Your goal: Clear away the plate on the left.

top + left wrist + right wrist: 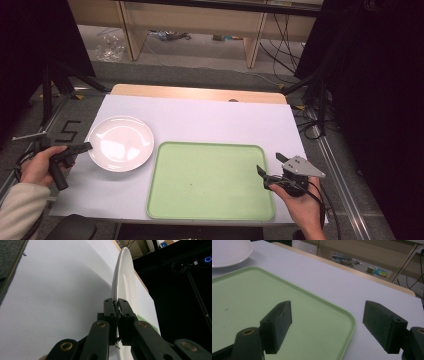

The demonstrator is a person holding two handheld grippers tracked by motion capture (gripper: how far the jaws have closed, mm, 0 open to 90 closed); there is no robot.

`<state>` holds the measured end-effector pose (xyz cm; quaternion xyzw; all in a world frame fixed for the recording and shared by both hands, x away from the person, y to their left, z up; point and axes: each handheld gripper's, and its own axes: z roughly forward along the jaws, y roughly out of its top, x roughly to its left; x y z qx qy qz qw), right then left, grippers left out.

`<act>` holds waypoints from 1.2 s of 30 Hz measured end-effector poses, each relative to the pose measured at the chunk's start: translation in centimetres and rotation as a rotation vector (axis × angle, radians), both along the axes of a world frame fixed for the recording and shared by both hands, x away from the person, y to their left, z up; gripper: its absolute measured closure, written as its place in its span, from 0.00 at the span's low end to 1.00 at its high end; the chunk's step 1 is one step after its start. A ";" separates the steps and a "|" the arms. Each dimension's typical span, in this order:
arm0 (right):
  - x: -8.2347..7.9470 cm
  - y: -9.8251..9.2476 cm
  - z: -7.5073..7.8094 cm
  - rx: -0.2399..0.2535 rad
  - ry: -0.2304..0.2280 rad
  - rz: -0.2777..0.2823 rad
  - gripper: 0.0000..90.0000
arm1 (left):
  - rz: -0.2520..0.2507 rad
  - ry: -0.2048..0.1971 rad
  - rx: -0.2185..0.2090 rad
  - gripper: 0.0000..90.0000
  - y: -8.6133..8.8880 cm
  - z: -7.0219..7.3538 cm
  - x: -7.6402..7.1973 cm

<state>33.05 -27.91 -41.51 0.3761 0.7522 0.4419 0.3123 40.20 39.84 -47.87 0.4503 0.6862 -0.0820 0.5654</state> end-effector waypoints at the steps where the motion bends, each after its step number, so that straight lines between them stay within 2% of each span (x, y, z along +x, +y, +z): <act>1: 0.0 0.0 0.0 -0.001 0.000 0.000 0.27 | 0.002 0.003 -0.001 0.96 -0.1 0.1 0.0; 6: -0.1 -0.1 0.1 0.001 0.006 -0.006 0.27 | -0.001 0.026 0.017 0.96 -0.2 0.4 0.0; 12: 0.0 0.0 0.0 0.000 -0.003 -0.002 0.27 | -0.014 0.019 0.020 0.96 -0.4 0.5 0.0; 13: 0.0 0.0 0.0 0.000 -0.004 -0.002 0.27 | -0.010 0.022 0.004 0.96 -0.5 0.6 0.0; 20: 0.0 -0.1 0.0 -0.004 0.005 -0.006 0.27 | -0.019 0.013 0.011 0.96 -0.6 0.6 0.1; 26: 0.0 -0.1 0.0 -0.004 -0.002 -0.006 0.27 | -0.008 0.018 -0.006 0.95 -0.8 0.7 0.1; 27: 0.0 -0.1 0.0 -0.005 -0.004 -0.007 0.27 | -0.002 0.004 -0.029 0.95 -0.8 0.7 0.1; 36: 0.0 -0.1 0.0 -0.003 -0.006 -0.007 0.27 | -0.012 -0.012 -0.040 0.95 -0.9 0.9 0.1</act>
